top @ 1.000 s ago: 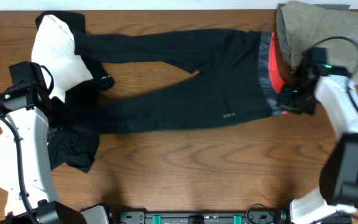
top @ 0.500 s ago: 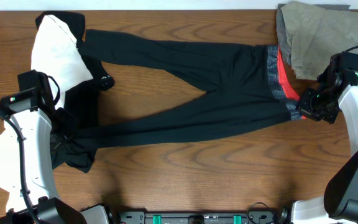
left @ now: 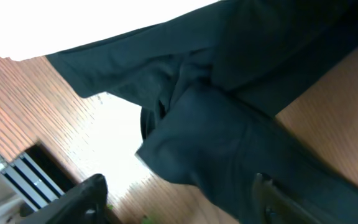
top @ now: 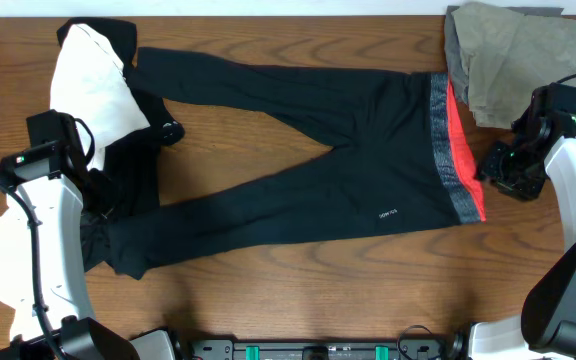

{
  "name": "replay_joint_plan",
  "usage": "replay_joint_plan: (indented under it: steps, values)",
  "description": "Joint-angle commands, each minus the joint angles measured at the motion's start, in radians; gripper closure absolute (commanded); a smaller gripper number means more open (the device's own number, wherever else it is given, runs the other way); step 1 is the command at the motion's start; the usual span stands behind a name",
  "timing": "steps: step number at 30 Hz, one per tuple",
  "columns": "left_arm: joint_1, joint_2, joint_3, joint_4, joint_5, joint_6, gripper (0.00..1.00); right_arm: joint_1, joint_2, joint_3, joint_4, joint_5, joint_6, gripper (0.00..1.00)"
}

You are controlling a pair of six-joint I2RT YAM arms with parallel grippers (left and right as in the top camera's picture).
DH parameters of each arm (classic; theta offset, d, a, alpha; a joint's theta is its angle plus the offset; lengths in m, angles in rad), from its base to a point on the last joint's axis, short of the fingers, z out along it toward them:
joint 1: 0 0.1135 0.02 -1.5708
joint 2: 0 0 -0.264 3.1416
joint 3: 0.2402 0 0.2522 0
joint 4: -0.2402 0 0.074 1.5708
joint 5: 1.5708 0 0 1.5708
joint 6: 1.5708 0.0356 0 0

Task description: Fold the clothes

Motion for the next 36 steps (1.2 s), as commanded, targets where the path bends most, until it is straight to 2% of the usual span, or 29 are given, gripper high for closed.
replay_joint_plan:
  steps: [1,8,12,14,18,23,27,36]
  values:
    - [0.004,-0.006,-0.005,0.003,-0.003,-0.008,0.20,-0.007,-0.004,-0.005,-0.002,-0.023,0.018,0.26]
    - [0.003,-0.008,-0.005,-0.045,0.211,-0.032,0.19,-0.028,-0.049,-0.005,-0.043,-0.049,0.150,0.24]
    - [-0.010,-0.009,-0.027,-0.111,0.220,-0.117,0.20,-0.019,-0.098,-0.040,-0.056,-0.048,0.254,0.27]
    - [-0.018,-0.019,-0.070,-0.106,0.217,-0.168,0.20,-0.019,-0.112,-0.087,-0.037,-0.048,0.304,0.32]
    - [-0.021,-0.055,-0.200,-0.037,0.217,-0.286,0.20,-0.014,-0.114,-0.203,0.070,-0.066,0.335,0.34]
    - [-0.021,-0.087,-0.342,0.065,0.268,-0.341,0.27,0.000,-0.114,-0.296,0.178,-0.071,0.323,0.39]
    - [-0.021,-0.100,-0.412,0.120,0.275,-0.365,0.28,0.017,-0.114,-0.313,0.219,-0.071,0.285,0.39]
    - [-0.021,-0.100,-0.588,0.335,0.246,-0.600,0.34,0.042,-0.114,-0.315,0.252,-0.060,0.255,0.38]
